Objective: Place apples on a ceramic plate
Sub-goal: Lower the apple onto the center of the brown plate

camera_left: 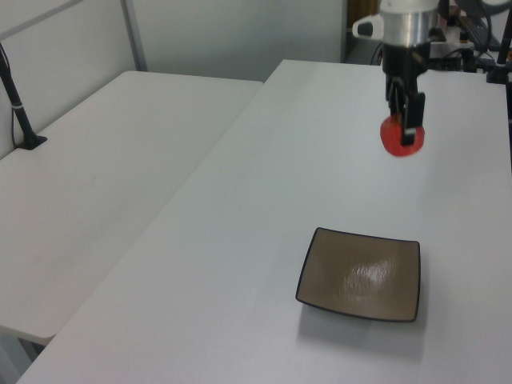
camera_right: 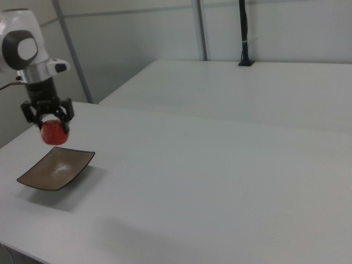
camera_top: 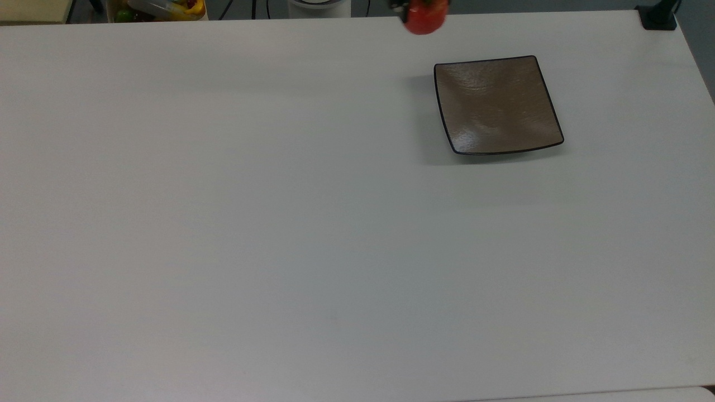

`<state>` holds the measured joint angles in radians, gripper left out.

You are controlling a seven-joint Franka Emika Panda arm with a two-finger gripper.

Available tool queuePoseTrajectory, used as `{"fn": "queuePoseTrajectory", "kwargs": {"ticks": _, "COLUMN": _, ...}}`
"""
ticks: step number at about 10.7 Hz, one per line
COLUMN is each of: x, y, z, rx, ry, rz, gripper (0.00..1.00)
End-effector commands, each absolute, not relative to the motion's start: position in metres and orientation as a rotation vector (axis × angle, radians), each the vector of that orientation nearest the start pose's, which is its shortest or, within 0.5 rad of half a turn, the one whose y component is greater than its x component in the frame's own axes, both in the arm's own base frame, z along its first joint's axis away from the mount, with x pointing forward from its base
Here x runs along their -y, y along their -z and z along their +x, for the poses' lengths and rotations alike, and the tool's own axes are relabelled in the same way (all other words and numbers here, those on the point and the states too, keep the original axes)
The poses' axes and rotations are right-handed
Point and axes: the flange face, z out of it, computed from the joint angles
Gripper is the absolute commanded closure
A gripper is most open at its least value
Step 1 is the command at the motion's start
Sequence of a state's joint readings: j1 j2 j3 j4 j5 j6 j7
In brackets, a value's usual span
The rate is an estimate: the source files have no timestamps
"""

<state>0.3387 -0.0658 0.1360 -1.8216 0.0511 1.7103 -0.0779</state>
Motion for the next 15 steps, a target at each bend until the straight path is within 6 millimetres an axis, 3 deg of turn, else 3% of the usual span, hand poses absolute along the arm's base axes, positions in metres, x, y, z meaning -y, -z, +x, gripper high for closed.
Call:
{"fn": "queuePoseTrajectory", "kwargs": {"ticks": 1, "x": -0.318, "y": -0.505, "z": 0.466, "rx": 0.785, "ry": -0.08, "rz": -2.991, "gripper": 0.97}}
{"fn": "queuePoseTrajectory", "kwargs": {"ticks": 3, "x": -0.356, "y": -0.46, "z": 0.458, "rx": 0.763, "ry": -0.011, "rz": -2.983, "gripper": 0.97}}
{"fn": "queuePoseTrajectory", "kwargs": {"ticks": 5, "x": -0.373, "y": -0.419, "z": 0.471, "rx": 0.639, "ry": 0.087, "rz": -3.032, "gripper": 0.92}}
{"fn": "queuePoseTrajectory", "kwargs": {"ticks": 7, "x": -0.386, "y": -0.372, "z": 0.464, "rx": 0.594, "ry": 0.289, "rz": -3.045, "gripper": 0.92}}
{"fn": "queuePoseTrajectory", "kwargs": {"ticks": 9, "x": -0.391, "y": -0.35, "z": 0.465, "rx": 0.548, "ry": 0.408, "rz": -3.036, "gripper": 0.92}}
{"fn": "queuePoseTrajectory", "kwargs": {"ticks": 12, "x": -0.396, "y": -0.338, "z": 0.464, "rx": 0.538, "ry": 0.409, "rz": -3.041, "gripper": 0.91}}
{"fn": "queuePoseTrajectory", "kwargs": {"ticks": 13, "x": -0.395, "y": -0.336, "z": 0.465, "rx": 0.536, "ry": 0.404, "rz": -3.043, "gripper": 0.82}}
{"fn": "queuePoseTrajectory", "kwargs": {"ticks": 14, "x": -0.395, "y": -0.334, "z": 0.464, "rx": 0.536, "ry": 0.398, "rz": -3.046, "gripper": 0.66}}
{"fn": "queuePoseTrajectory", "kwargs": {"ticks": 15, "x": -0.395, "y": -0.336, "z": 0.465, "rx": 0.531, "ry": 0.394, "rz": -3.05, "gripper": 0.38}}
